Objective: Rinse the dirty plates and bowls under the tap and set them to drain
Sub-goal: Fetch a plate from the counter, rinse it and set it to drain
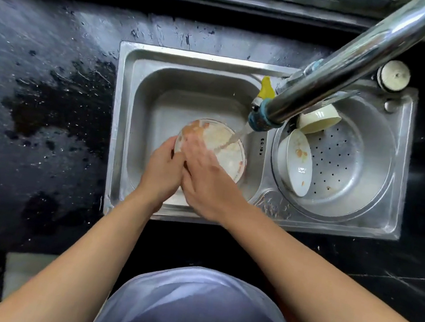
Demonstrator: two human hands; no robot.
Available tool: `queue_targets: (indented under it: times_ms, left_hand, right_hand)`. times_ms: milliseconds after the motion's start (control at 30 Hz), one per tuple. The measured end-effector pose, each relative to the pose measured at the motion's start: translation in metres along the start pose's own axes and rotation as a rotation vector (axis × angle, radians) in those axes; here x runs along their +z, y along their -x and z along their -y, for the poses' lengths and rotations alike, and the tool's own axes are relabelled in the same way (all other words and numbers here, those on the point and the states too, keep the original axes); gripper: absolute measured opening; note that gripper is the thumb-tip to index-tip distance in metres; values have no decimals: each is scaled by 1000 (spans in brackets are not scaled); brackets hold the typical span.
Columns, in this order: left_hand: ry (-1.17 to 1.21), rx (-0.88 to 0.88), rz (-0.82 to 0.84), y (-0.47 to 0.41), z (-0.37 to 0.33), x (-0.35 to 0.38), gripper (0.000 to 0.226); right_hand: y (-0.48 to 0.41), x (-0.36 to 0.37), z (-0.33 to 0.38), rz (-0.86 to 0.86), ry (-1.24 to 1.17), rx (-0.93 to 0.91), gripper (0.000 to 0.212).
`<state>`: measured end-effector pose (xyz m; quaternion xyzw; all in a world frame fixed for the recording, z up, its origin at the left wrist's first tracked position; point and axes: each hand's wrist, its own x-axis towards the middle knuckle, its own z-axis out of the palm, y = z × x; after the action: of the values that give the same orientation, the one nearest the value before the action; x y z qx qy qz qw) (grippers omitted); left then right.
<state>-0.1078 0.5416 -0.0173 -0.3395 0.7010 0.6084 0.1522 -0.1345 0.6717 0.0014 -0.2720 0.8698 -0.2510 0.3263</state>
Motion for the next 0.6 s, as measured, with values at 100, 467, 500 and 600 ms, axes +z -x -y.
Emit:
queue_targets:
  times_ms: [100,467,500,600]
  left_hand:
    - [84,-55,4,-7,3,-10,45]
    - [78,-64,-24,-8,8,-5,44]
    - [86,-63,2,-4,8,0,48]
    - [135,-79,15,2,8,11,47]
  right_hand:
    - [37,5,-10,87,10,18,60]
    - [28,3,-28,98,-35,184,48]
    - [15,0,-31,49,-37,282,46]
    - [-13,-3,-17,10,-136,135,52]
